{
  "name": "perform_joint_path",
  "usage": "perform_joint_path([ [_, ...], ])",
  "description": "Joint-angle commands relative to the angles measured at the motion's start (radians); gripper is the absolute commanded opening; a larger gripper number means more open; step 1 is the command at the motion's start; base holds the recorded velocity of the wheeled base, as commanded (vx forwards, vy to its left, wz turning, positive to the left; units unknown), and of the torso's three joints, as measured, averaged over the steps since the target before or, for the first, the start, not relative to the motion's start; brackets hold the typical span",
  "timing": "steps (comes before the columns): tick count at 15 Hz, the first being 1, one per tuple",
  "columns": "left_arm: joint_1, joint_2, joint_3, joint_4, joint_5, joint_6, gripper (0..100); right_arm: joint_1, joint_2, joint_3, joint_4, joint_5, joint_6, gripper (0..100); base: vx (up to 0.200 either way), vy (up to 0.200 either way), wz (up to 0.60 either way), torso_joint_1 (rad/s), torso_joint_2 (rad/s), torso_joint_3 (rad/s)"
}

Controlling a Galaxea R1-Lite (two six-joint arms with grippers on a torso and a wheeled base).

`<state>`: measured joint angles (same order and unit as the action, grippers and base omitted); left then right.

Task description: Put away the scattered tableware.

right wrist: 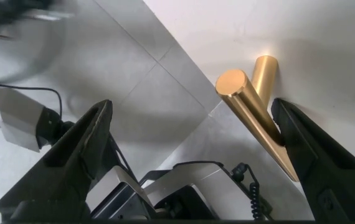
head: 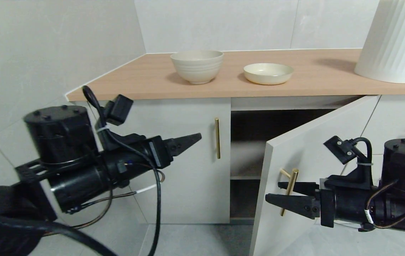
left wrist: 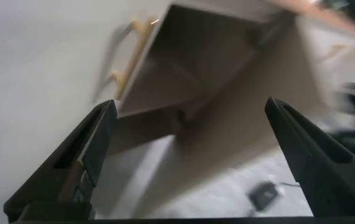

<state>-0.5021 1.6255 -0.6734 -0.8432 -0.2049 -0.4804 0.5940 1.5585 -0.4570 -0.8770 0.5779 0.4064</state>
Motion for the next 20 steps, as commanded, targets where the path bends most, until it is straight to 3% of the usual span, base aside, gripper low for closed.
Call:
perform_joint_path([
  [1, -0.030, 0.181, -0.018, -0.056, 0.051, 0.037, 100, 0.000, -0.005, 0.004, 0.001, -0.001, 0.000, 100, 0.000, 0.000, 0.00, 0.000, 0.00, 0.000],
  [4, -0.058, 0.200, -0.015, -0.057, 0.045, 0.094, 100, 0.000, -0.002, 0.009, 0.001, -0.001, 0.000, 100, 0.000, 0.000, 0.00, 0.000, 0.00, 0.000],
  [6, -0.108, 0.212, -0.011, -0.057, 0.051, 0.100, 100, 0.000, -0.002, 0.011, 0.001, -0.001, -0.001, 100, 0.000, 0.000, 0.00, 0.000, 0.00, 0.000],
  [7, -0.121, 0.218, -0.012, -0.057, 0.053, 0.100, 0, 0.000, -0.002, 0.011, 0.000, -0.003, 0.000, 100, 0.000, 0.000, 0.00, 0.000, 0.00, 0.000],
  [10, -0.125, 0.237, -0.018, -0.068, 0.053, 0.100, 0, 0.000, -0.003, 0.012, 0.000, -0.001, -0.001, 100, 0.000, 0.000, 0.00, 0.000, 0.00, 0.000],
  [15, -0.134, 0.355, -0.074, -0.188, 0.053, 0.109, 0, -0.003, -0.008, 0.015, 0.000, -0.003, -0.001, 100, 0.000, 0.000, 0.00, 0.000, 0.00, 0.000],
  [18, -0.219, 0.474, -0.137, -0.211, 0.047, 0.111, 0, -0.008, -0.008, 0.021, 0.000, -0.003, -0.001, 100, 0.000, 0.000, 0.00, 0.000, 0.00, 0.000],
  [20, -0.245, 0.533, -0.183, -0.243, 0.048, 0.125, 0, -0.008, -0.009, 0.028, -0.003, -0.003, -0.001, 100, 0.000, 0.000, 0.00, 0.000, 0.00, 0.000],
])
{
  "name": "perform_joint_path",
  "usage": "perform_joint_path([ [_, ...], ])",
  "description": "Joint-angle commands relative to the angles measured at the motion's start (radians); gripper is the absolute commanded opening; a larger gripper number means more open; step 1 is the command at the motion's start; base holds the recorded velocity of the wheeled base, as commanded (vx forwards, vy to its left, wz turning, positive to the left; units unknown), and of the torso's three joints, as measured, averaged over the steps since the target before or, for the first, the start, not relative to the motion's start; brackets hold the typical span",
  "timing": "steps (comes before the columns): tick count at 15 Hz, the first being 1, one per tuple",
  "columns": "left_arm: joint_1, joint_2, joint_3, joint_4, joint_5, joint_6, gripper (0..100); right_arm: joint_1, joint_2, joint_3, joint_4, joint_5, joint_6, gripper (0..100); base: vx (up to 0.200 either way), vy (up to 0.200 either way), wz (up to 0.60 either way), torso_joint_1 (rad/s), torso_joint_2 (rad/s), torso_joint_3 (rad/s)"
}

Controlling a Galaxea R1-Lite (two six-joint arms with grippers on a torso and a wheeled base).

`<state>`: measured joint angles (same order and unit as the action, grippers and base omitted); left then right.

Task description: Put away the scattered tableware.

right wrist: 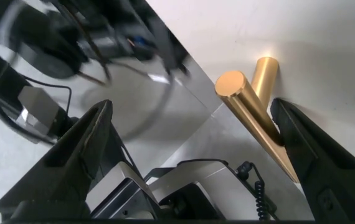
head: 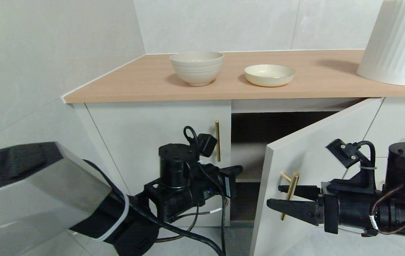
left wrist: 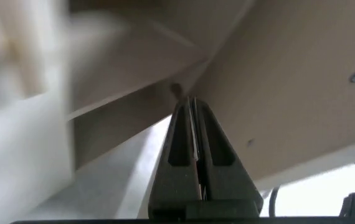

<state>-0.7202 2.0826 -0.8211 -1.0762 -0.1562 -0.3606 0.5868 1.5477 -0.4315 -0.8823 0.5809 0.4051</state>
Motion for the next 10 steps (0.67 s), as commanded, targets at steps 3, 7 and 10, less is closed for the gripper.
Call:
perform_joint_path([
  [3, -0.077, 0.137, -0.073, -0.042, 0.030, 0.046, 0, -0.019, 0.002, 0.004, 0.002, -0.006, -0.011, 100, 0.000, 0.000, 0.00, 0.000, 0.00, 0.000],
  [7, -0.091, 0.120, -0.075, -0.062, 0.038, 0.048, 0, -0.111, 0.002, -0.001, 0.000, -0.006, -0.034, 100, 0.000, 0.000, 0.00, 0.000, 0.00, 0.000],
  [10, -0.097, 0.102, -0.076, -0.065, 0.035, 0.048, 0, -0.156, -0.027, 0.053, -0.001, -0.006, -0.040, 100, 0.000, 0.000, 0.00, 0.000, 0.00, 0.000],
])
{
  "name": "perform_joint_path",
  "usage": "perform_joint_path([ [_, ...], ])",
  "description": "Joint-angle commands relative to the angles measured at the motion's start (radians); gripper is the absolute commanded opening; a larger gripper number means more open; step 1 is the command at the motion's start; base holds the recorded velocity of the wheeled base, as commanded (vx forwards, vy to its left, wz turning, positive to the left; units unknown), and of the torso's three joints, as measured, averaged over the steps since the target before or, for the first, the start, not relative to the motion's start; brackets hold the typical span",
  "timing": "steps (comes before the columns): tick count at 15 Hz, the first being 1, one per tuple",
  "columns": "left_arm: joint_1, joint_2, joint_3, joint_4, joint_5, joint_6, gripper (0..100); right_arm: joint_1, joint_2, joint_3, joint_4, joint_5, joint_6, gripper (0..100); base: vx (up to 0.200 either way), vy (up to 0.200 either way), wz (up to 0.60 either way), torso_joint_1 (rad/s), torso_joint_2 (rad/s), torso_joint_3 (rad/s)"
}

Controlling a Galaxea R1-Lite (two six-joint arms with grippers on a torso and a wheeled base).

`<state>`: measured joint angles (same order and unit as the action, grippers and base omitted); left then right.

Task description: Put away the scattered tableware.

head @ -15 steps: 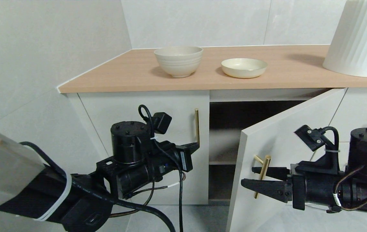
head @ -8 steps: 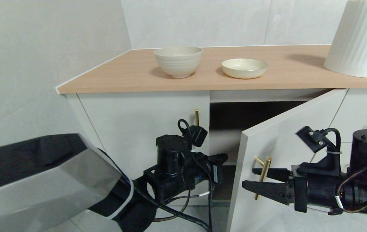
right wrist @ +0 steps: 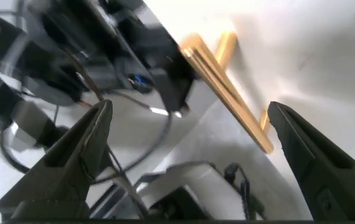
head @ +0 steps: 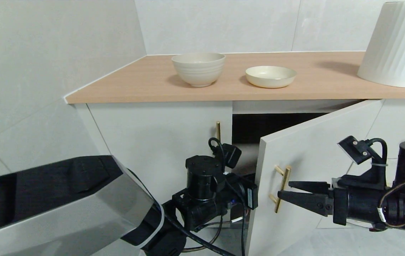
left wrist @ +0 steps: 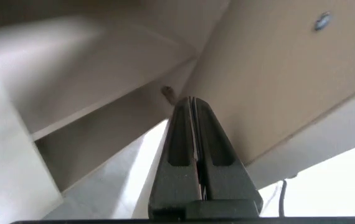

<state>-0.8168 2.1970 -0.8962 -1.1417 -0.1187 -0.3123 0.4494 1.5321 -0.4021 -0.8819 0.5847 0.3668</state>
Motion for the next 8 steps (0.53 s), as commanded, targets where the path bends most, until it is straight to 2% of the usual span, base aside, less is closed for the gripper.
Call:
perform_joint_path([
  [1, -0.002, -0.013, 0.000, 0.000, -0.004, -0.001, 0, -0.023, -0.030, 0.042, -0.002, -0.016, -0.003, 100, 0.000, 0.000, 0.00, 0.000, 0.00, 0.000],
  [4, -0.010, -0.016, 0.003, -0.023, -0.002, -0.002, 0, -0.026, -0.110, 0.101, 0.004, -0.037, -0.034, 100, 0.000, 0.000, 0.00, 0.000, 0.00, 0.000],
  [6, -0.022, -0.030, 0.017, -0.039, -0.001, -0.004, 0, -0.035, -0.162, 0.166, 0.008, -0.151, -0.178, 100, 0.000, 0.000, 0.00, 0.000, 0.00, 0.000],
  [8, -0.033, -0.040, 0.031, -0.043, 0.001, -0.005, 0, -0.035, -0.219, 0.178, 0.011, -0.255, -0.238, 100, 0.000, 0.000, 0.00, 0.000, 0.00, 0.000],
])
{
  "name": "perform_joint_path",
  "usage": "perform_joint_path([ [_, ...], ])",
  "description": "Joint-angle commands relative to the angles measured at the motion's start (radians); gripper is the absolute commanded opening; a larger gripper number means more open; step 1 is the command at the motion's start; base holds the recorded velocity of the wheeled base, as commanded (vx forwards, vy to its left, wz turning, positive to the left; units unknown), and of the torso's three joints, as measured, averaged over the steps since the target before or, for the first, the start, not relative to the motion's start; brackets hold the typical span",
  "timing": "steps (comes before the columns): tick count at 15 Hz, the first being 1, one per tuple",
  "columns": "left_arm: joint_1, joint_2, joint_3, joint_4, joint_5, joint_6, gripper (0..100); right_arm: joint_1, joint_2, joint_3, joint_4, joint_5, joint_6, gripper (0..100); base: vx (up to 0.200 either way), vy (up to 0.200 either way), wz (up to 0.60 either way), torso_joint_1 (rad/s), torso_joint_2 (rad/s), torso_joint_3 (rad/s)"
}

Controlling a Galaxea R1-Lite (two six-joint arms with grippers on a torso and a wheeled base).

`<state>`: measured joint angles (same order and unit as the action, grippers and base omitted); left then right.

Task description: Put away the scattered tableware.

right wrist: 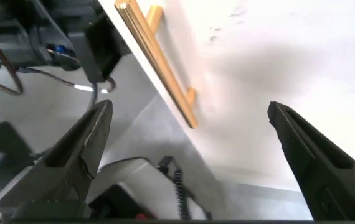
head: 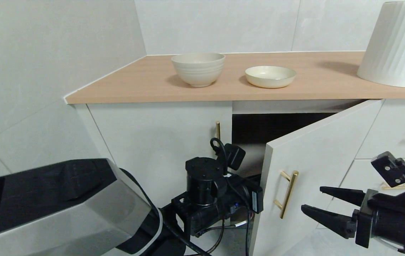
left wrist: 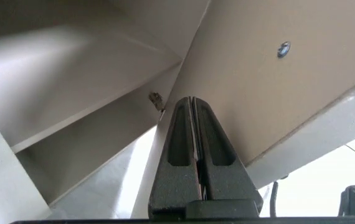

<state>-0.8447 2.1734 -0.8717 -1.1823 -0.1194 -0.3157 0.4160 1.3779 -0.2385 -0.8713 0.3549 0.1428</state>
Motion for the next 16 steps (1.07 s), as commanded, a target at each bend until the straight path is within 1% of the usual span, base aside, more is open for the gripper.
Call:
perform_joint_path([
  [1, -0.010, -0.030, 0.017, -0.005, 0.001, -0.003, 0, -0.002, -0.100, -0.005, 0.020, -0.025, -0.014, 100, 0.000, 0.000, 0.00, 0.000, 0.00, 0.000],
  [2, -0.020, -0.050, 0.036, -0.003, -0.009, -0.003, 0, -0.005, -0.148, -0.065, 0.120, -0.027, -0.014, 100, 0.000, 0.000, 0.00, 0.000, 0.00, 0.000],
  [3, -0.031, -0.053, 0.034, 0.000, -0.014, -0.003, 0, -0.020, -0.191, -0.127, 0.247, -0.028, -0.014, 100, 0.000, 0.000, 0.00, 0.000, 0.00, 0.000],
  [4, -0.037, -0.053, 0.031, 0.007, -0.016, -0.003, 0, -0.034, -0.235, -0.199, 0.390, -0.030, -0.014, 100, 0.000, 0.000, 0.00, 0.000, 0.00, 0.000],
  [5, -0.047, -0.057, 0.033, 0.029, -0.016, -0.003, 0, -0.039, -0.287, -0.297, 0.574, -0.031, -0.015, 100, 0.000, 0.000, 0.00, 0.000, 0.00, 0.000],
  [6, -0.050, -0.064, 0.036, 0.041, -0.016, -0.003, 0, -0.040, -0.307, -0.349, 0.661, -0.033, -0.015, 100, 0.000, 0.000, 0.00, 0.000, 0.00, 0.000],
  [8, -0.065, -0.076, 0.034, 0.064, -0.016, -0.003, 0, -0.042, -0.310, -0.360, 0.678, -0.033, -0.015, 100, 0.000, 0.000, 0.00, 0.000, 0.00, 0.000],
  [10, -0.074, -0.078, 0.031, 0.066, -0.016, -0.003, 0, -0.045, -0.312, -0.357, 0.681, -0.033, -0.015, 100, 0.000, 0.000, 0.00, 0.000, 0.00, 0.000],
  [11, -0.077, -0.075, 0.014, 0.092, -0.026, -0.003, 0, -0.078, -0.324, -0.355, 0.684, -0.033, -0.015, 100, 0.000, 0.000, 0.00, 0.000, 0.00, 0.000],
  [12, -0.077, -0.078, -0.010, 0.153, -0.048, -0.005, 0, -0.086, -0.332, -0.355, 0.684, -0.033, -0.015, 100, 0.000, 0.000, 0.00, 0.000, 0.00, 0.000],
  [13, -0.076, -0.078, -0.026, 0.187, -0.057, -0.005, 0, -0.089, -0.335, -0.357, 0.684, -0.033, -0.015, 100, 0.000, 0.000, 0.00, 0.000, 0.00, 0.000],
  [15, -0.077, -0.083, -0.090, 0.291, -0.063, -0.005, 0, -0.091, -0.344, -0.358, 0.684, -0.033, -0.015, 100, 0.000, 0.000, 0.00, 0.000, 0.00, 0.000],
  [16, -0.077, -0.084, -0.105, 0.313, -0.063, -0.006, 0, -0.092, -0.347, -0.360, 0.684, -0.033, -0.015, 100, 0.000, 0.000, 0.00, 0.000, 0.00, 0.000],
])
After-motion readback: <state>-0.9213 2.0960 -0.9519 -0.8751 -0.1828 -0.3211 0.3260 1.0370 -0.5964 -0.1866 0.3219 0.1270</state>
